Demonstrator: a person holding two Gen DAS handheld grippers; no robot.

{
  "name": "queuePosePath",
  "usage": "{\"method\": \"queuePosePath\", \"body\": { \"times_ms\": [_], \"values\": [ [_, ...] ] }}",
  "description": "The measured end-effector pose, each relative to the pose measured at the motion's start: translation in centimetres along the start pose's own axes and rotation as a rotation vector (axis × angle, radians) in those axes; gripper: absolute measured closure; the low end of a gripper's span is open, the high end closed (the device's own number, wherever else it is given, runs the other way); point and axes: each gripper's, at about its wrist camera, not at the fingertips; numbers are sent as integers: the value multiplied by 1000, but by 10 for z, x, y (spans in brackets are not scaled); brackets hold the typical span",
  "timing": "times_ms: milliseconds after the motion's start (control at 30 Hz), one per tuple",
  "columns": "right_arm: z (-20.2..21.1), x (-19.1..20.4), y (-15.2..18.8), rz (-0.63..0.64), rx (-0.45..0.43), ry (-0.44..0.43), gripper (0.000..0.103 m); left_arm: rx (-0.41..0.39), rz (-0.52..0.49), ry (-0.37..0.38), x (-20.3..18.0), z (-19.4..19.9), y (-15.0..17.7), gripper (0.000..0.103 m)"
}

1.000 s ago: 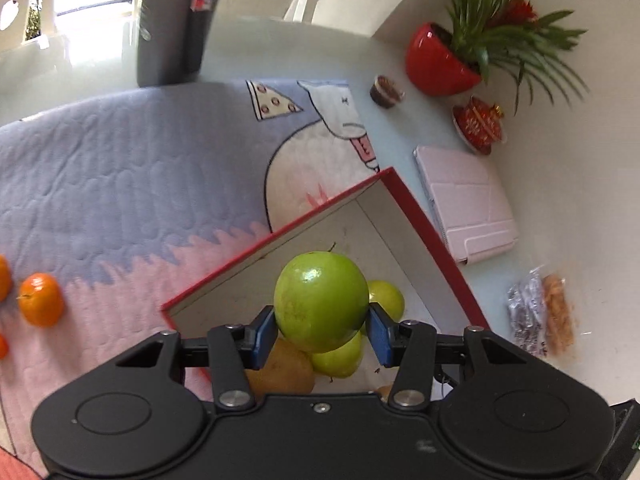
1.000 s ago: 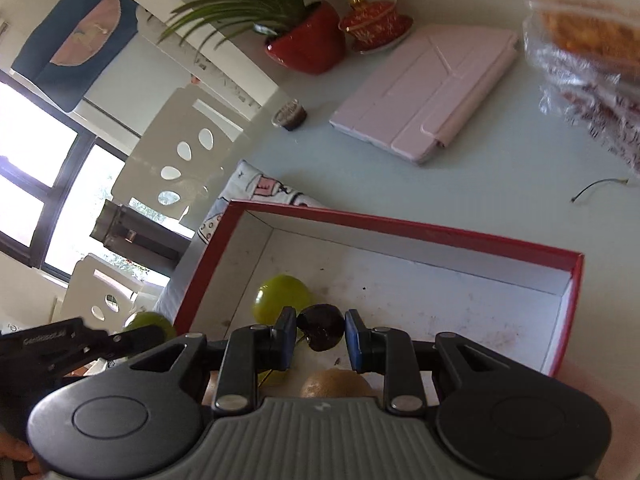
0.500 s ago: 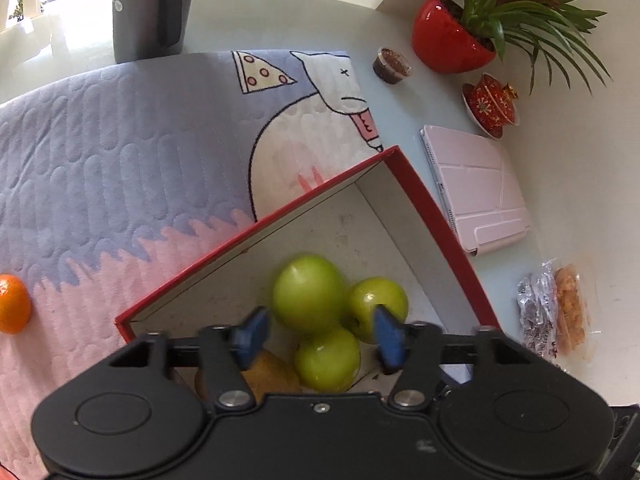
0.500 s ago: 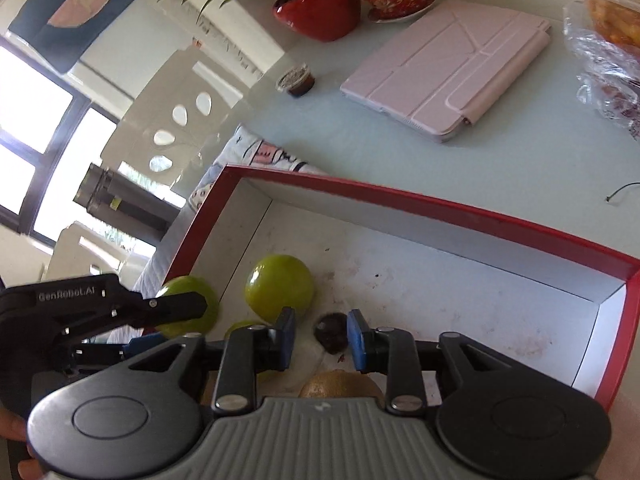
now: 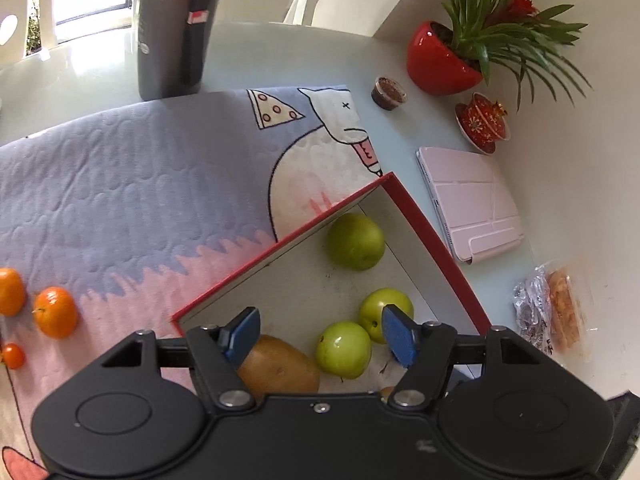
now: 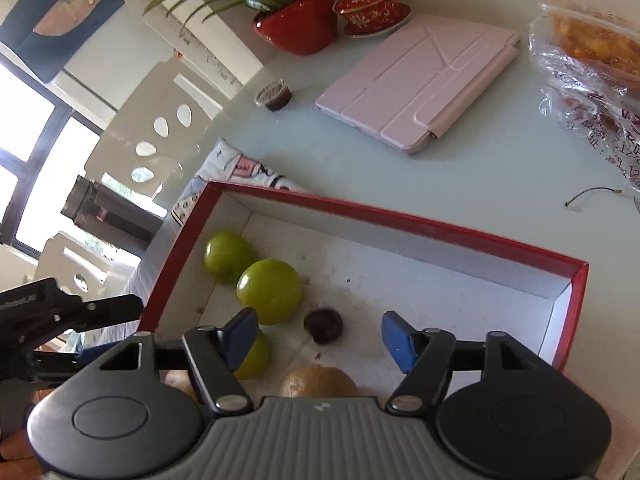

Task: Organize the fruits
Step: 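Move both tools back over the kiwi and cherry tomato on the quilt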

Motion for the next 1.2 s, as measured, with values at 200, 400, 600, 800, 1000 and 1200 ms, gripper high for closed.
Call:
{"method": "queuePosePath", "body": {
  "times_ms": [200,400,600,800,1000,1200],
  "values": [
    [4,17,3,31,18,25,27,-50,-20,-48,10,30,5,23],
    [11,46,1,66,-1,17,26,-104,2,-94,35,66,12,23],
    [15,85,6,122,-12,-4,24,-153,59,-134,69,103,21,23],
    [18,137,17,214,-21,-41,23,-205,137,-176,113,142,27,23],
    [22,195,34,353,-23,-81,22,-249,220,-244,165,178,31,23],
    [18,246,65,523,-3,-133,21,-233,318,-310,218,190,40,23]
  ]
}}
Point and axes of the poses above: each gripper's, at about its wrist camera, not at the fingertips, and z roughly against the way its jaws point, x to its left, y to its underside, and after that the axes turned 11 degrees about y, right-handed
